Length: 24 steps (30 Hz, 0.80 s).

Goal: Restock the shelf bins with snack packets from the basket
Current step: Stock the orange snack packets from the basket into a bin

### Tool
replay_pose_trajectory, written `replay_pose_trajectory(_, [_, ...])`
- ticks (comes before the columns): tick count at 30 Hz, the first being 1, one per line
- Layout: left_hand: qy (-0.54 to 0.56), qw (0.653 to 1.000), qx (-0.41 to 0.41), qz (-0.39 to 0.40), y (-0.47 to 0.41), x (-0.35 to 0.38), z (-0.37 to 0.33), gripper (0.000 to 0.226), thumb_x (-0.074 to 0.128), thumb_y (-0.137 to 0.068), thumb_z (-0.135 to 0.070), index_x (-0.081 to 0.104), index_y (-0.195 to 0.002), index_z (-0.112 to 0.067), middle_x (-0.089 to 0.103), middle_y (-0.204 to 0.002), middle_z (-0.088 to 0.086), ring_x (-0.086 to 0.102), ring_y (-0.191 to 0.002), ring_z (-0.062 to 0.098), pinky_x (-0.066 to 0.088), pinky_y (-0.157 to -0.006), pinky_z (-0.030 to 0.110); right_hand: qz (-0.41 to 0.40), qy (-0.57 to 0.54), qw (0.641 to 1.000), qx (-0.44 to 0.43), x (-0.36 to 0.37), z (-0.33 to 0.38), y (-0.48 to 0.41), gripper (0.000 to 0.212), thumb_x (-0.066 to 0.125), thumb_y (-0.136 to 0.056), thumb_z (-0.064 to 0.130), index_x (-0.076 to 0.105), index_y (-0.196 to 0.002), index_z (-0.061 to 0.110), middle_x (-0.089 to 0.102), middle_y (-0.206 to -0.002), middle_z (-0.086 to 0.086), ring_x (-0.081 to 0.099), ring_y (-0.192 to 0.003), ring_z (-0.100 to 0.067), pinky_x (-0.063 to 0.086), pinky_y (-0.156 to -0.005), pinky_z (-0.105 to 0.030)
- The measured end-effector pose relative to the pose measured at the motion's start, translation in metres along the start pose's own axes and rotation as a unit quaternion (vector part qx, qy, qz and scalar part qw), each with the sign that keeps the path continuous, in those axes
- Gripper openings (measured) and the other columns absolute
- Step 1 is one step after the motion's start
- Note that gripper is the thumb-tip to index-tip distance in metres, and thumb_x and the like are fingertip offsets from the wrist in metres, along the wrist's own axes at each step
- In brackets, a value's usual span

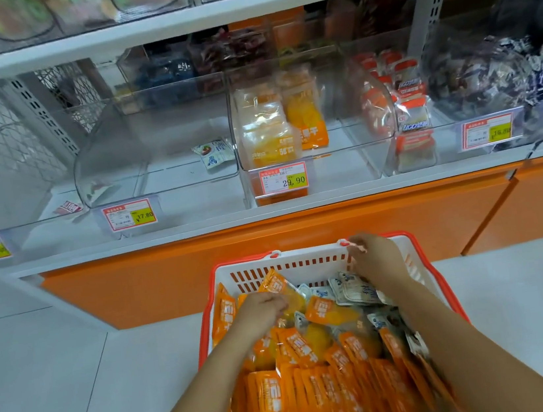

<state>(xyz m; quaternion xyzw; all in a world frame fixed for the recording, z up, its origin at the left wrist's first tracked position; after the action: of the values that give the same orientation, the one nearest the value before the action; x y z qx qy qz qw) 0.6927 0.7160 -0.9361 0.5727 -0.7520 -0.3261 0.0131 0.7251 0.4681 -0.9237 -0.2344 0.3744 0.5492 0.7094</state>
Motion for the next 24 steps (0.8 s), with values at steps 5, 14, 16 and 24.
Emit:
replay_pose_trajectory(5, [-0.22,0.974,0.042,0.021,0.002,0.01,0.018,0.029,0.051,-0.097,-0.023,0.063,-0.121,-0.013,0.061,-0.123,0.0,0.058,-0.109,0.017,0.043,-0.084,0.021,0.116,0.021,0.986,0.121,0.047,-0.071,0.0,0.044,0.061,-0.09,0.027,0.051,-0.128,0.007,0.063,-0.118,-0.013,0.061,-0.103,-0.028,0.048,-0.08,-0.03])
replay_pose_trajectory(14, [-0.251,0.966,0.052,0.044,0.011,0.012,0.027,0.031,0.051,-0.097,-0.023,0.061,-0.126,-0.017,0.058,-0.129,-0.003,0.053,-0.114,0.011,0.04,-0.087,0.018,0.066,0.043,0.989,0.122,0.072,-0.113,0.002,0.051,0.045,-0.097,0.036,0.034,-0.145,0.025,0.059,-0.125,-0.012,0.059,-0.106,-0.032,0.049,-0.083,-0.037])
replay_pose_trajectory(16, [-0.233,0.971,0.044,0.046,0.009,0.013,0.027,0.03,0.051,-0.097,-0.024,0.061,-0.125,-0.017,0.06,-0.125,-0.003,0.054,-0.108,0.008,0.041,-0.086,0.018,0.053,0.047,0.993,0.099,0.067,-0.094,0.005,0.043,0.041,-0.099,0.025,0.043,-0.141,0.027,0.061,-0.123,-0.01,0.061,-0.102,-0.03,0.051,-0.078,-0.036])
replay_pose_trajectory(24, [0.18,0.98,-0.063,0.059,0.009,0.007,0.005,0.048,0.047,-0.09,-0.056,0.063,-0.108,-0.014,0.069,-0.111,0.008,0.065,-0.102,0.017,0.052,-0.092,0.031,0.042,-0.105,0.974,-0.196,0.033,0.04,0.042,0.031,0.064,-0.088,0.004,0.071,-0.113,0.019,0.067,-0.117,0.003,0.058,-0.104,-0.004,0.044,-0.095,-0.017])
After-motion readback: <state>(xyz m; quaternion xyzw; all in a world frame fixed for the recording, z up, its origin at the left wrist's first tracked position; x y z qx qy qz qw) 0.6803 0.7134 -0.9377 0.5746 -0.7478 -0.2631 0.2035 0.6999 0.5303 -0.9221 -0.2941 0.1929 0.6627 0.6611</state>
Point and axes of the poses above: each hand's wrist, its own y-axis away from the middle knuckle, its own x-axis out of the palm, z = x × y, the point moved 6 cm from there along -y, towards the middle knuckle
